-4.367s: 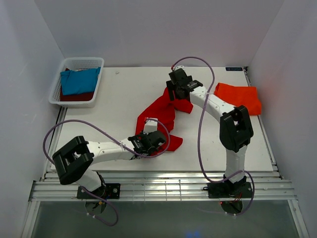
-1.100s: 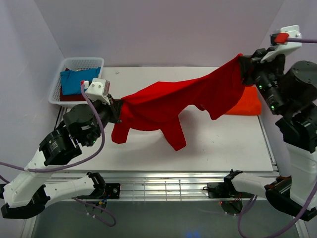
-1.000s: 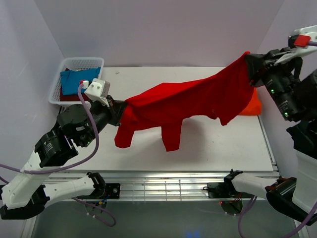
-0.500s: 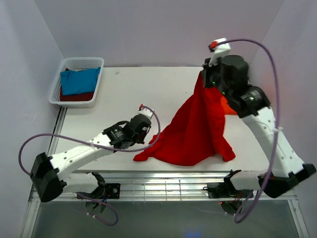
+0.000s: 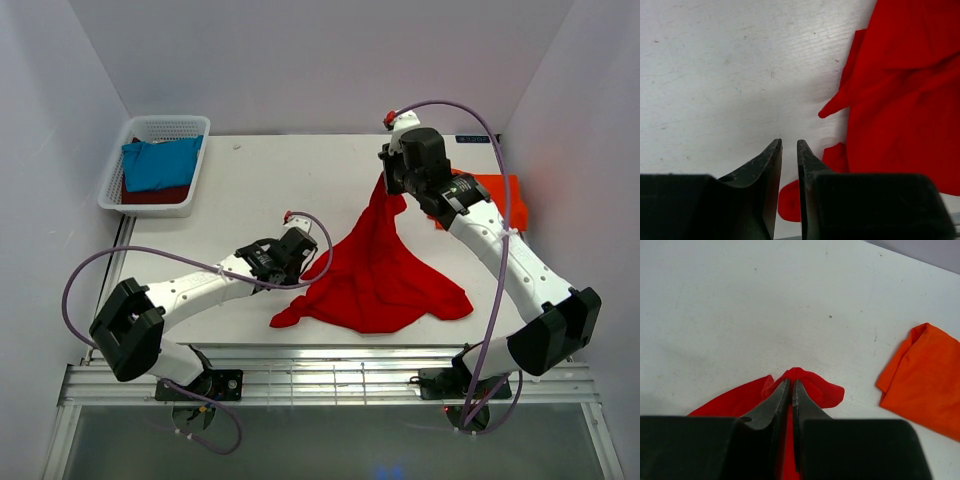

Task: Fold and stack the t-shirts
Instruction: Flatten the tshirt out

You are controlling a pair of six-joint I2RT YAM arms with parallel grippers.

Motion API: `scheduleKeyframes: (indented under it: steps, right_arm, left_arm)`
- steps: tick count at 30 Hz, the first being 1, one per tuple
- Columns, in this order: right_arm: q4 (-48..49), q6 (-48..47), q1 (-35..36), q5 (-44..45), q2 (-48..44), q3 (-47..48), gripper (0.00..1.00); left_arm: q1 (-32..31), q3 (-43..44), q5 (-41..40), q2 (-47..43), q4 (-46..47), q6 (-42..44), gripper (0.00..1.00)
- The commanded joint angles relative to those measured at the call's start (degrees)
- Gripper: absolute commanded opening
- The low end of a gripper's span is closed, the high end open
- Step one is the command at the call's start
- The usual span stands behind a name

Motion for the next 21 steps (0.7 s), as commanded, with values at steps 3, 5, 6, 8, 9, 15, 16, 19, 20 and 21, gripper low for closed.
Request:
scheduleKeyframes:
  steps: [3,5,6,8,9,15,16,19,20,21]
  right_arm:
    - [4.1,0.3,-0.1,-0.4,-1.7,-1.9,0.08]
    - [4.2,0.4,0.0,-0.8,-1.5,-2.2,0.08]
    - [4.3,0.4,0.0,-1.2,-1.3,-2.1,0.08]
    - [4.3,0.5,0.0,-1.4,-1.0,-2.2,0.08]
    - [4.3,0.7,-0.1,-1.6,-0.9,-2.1,0.08]
    - [4.0,0.6,-0.1,-2.2,-0.6,-2.4,0.08]
    - [4.0,0.6,0.0,-2.2,-0.6,-2.4,0.08]
    - [3.9,0.6,0.0,-2.1,-0.5,-2.5,0.08]
    - [3.8,0.6,0.0,-2.1,-0.5,-2.6,0.08]
    - [3.8,0.6,0.0,-2.1,-0.5,-2.6,0.08]
  left_arm:
    - [-0.8,-4.3,2.5,-3.7,8.8,-3.6,0.28]
    - [-0.8,-5.1,3.6,-3.0,11.4,-3.6,0.28]
    - [-0.8,-5.7,4.1,-3.0,12.8,-3.5,0.28]
    - [-0.8,-7.8,5.4,-3.4,17.5,-2.7,0.29]
    - [-0.8,-8.2,5.4,-3.6,18.7,-2.5,0.3]
    - [-0.7,-10.0,4.2,-3.3,25.4,-0.4,0.54]
    - [-0.7,-10.1,4.4,-3.2,26.0,-0.2,0.56]
    - [-0.7,-10.4,5.0,-2.6,28.1,0.3,0.57]
    - [-0.7,-10.7,4.9,-2.5,28.5,0.5,0.57]
    - [-0.7,-10.7,4.9,-1.8,28.8,0.8,0.57]
